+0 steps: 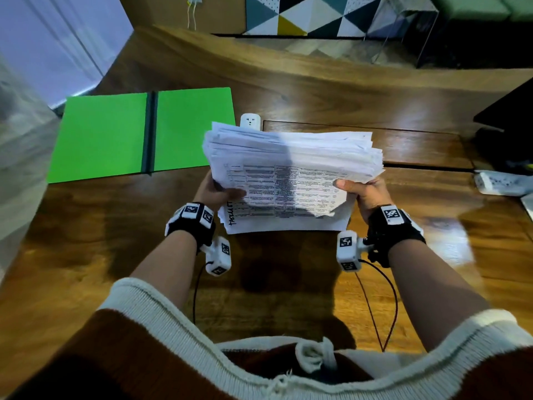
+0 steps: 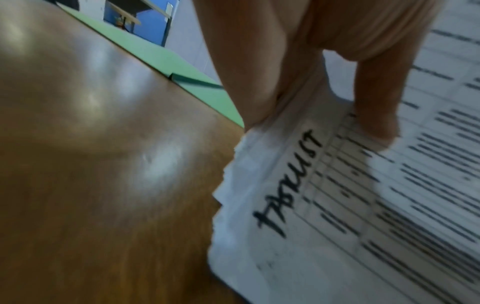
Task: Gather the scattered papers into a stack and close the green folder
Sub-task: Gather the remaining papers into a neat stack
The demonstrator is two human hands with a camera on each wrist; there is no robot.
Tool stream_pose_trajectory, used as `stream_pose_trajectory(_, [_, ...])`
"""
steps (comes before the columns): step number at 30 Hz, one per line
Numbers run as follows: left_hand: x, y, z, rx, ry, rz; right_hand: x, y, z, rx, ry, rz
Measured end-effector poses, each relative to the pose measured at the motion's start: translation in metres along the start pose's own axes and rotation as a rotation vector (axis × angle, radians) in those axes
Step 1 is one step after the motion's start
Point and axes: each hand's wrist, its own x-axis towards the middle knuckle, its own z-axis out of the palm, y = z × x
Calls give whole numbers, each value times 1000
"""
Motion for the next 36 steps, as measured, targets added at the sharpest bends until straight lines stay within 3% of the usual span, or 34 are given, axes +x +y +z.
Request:
stream_pose_trajectory(6, [1, 0, 16, 68, 193, 82, -4, -8, 6, 75, 96, 49])
stream_pose_trajectory(10, [10, 29, 25, 142, 244, 194, -2, -32, 4, 70, 151, -98])
stream_pose_trajectory(12, [15, 33, 25, 342, 184, 224, -1, -44, 5, 26, 206, -188])
stream_pose_trajectory(14, [15, 35, 27, 404, 46, 223, 4, -45, 5, -14, 285, -223])
stream_pose_trajectory(17, [15, 39, 31, 211, -161, 75, 8, -35, 3, 30, 397, -158])
stream_pose_trajectory(22, [11, 22, 19, 332, -486, -250, 10, -25, -8, 13, 467, -32])
stream_pose_trajectory(26, [7, 19, 17, 280, -528, -215, 9, -25, -14, -103, 400, 41])
stream_pose_trajectory(30, [7, 22, 8, 250, -633, -160, 14, -27, -17, -61, 269, 72])
stream_pose_trajectory(36, [13, -3, 9, 324, -649, -288, 23, 10, -28, -324, 243, 289])
